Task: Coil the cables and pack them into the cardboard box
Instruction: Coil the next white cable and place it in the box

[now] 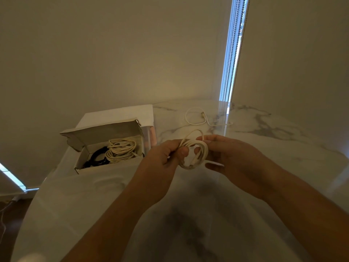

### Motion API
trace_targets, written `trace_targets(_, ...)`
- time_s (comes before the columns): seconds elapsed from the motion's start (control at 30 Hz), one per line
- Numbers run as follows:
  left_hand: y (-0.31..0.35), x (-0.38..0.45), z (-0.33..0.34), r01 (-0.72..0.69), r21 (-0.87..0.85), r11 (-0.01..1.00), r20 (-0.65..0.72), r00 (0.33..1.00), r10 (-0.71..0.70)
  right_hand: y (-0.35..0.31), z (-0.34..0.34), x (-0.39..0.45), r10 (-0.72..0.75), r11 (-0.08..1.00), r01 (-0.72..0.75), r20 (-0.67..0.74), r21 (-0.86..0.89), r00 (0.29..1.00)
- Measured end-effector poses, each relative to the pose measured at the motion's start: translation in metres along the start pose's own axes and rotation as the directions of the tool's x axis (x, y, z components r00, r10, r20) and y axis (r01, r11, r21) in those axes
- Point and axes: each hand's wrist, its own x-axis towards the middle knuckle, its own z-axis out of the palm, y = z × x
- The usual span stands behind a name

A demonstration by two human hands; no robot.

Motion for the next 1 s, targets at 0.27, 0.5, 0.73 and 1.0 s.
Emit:
trace_targets(0.27, 0.000, 0.001, 0.000, 0.014, -0.085, 0.996, -0.010, 1.000, -0.015, -0.001, 0.008, -0.006, -0.086, 0.978, 0.096, 0.062, -0.183, 0.994)
trace_targets(0.5, -0.001, -0.001, 0.005, 0.007, -0.076, 0.997, 0.003, 1.000, -0.007, 0.010, 0.014, -0.002, -0.212, 0.942, 0.224, 0.074, -0.251, 0.974)
trace_targets(0.73, -0.008, 0.001, 0.003, 0.012, -0.001, 1.000, -0.081, 0.997, -0.012, 0.011, 0.007, 0.000, -0.284, 0.828, 0.251, 0.011, -0.502, 0.959)
trace_targets(1.0, -0.010, 0.002, -0.001, 0.046, 0.050, 0.998, -0.147, 0.988, -0.038, 0.004, -0.001, -0.004, -0.418, 0.566, 0.243, -0.020, -0.788, 0.908)
